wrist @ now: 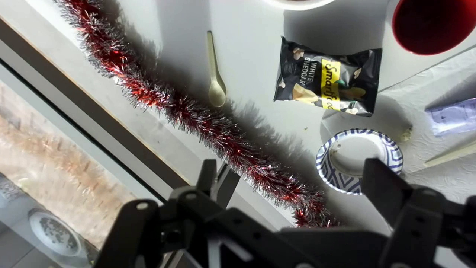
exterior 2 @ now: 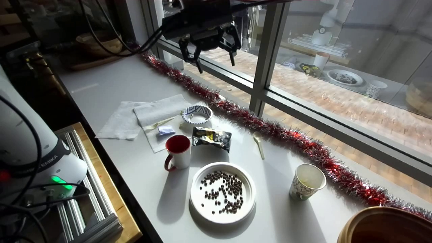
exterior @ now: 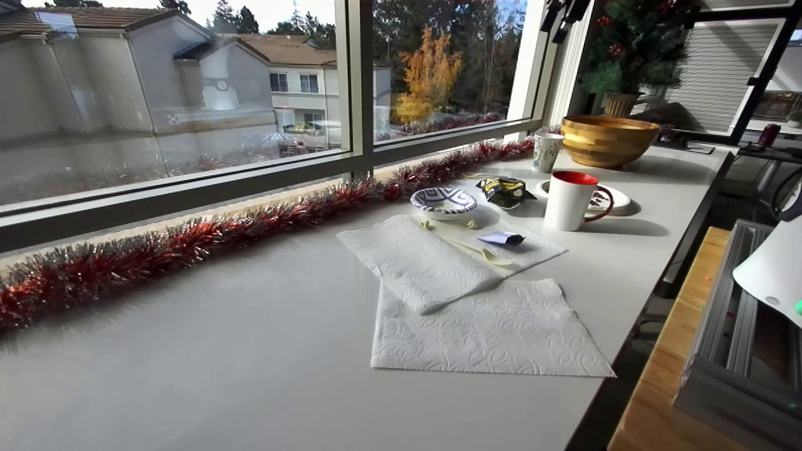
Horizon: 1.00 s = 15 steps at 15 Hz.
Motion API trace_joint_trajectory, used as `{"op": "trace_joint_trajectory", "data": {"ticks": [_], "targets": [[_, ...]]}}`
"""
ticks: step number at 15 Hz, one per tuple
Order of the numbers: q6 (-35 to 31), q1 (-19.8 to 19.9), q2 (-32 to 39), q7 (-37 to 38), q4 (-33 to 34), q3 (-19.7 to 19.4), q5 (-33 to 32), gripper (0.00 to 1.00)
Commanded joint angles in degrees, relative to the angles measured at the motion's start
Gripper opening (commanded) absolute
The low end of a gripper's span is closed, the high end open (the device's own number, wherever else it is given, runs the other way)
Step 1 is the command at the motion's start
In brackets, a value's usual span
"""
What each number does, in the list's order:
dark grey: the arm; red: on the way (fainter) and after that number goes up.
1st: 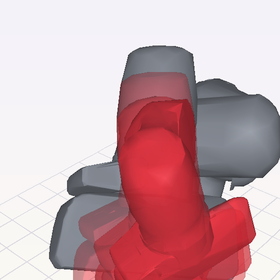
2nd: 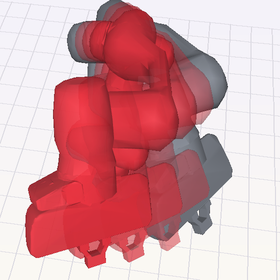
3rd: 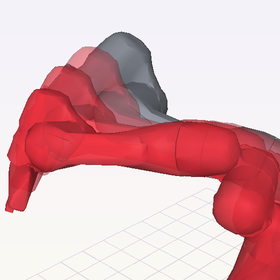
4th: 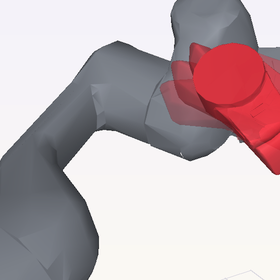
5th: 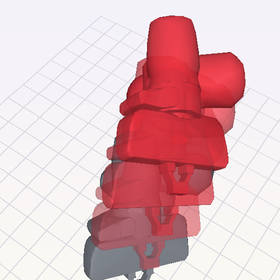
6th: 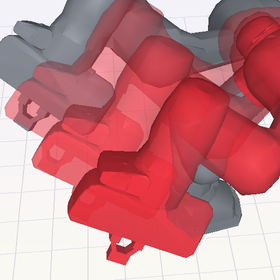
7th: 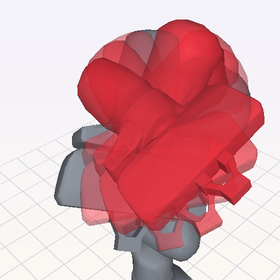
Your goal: Using the spoon, move one object from the plate to the left, to the cup
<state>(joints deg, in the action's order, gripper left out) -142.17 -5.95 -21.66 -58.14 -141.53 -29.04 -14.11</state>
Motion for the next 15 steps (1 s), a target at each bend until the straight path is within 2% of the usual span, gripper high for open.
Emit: {"op": "trace_joint_trajectory", "data": {"ticks": [1,3,6,7,8,12,14,15], "targets": [[-1.7,-11.8,5.9,-15.5,4.1,-10.2,11.4,1.0],[0.5,-17.6,7.2,-23.7,5.6,-15.6,17.2,1.0],[3.7,-21.8,10.7,-33.9,8.4,-20.7,24.4,1.0],[4.4,-15.3,13.7,-37.5,9.2,-14.9,28.2,1.0],[4.6,-14.1,15.2,-39.1,9.9,-14.4,29.6,1.0],[4.0,-3.2,21.2,-44.2,12.1,-7.4,35.4,1.0],[1.3,2.6,23.4,-41.9,12.6,-2.7,35.4,1.0],[2.6,4.8,20.0,-41.5,10.5,0.2,33.3,1.0]]}}
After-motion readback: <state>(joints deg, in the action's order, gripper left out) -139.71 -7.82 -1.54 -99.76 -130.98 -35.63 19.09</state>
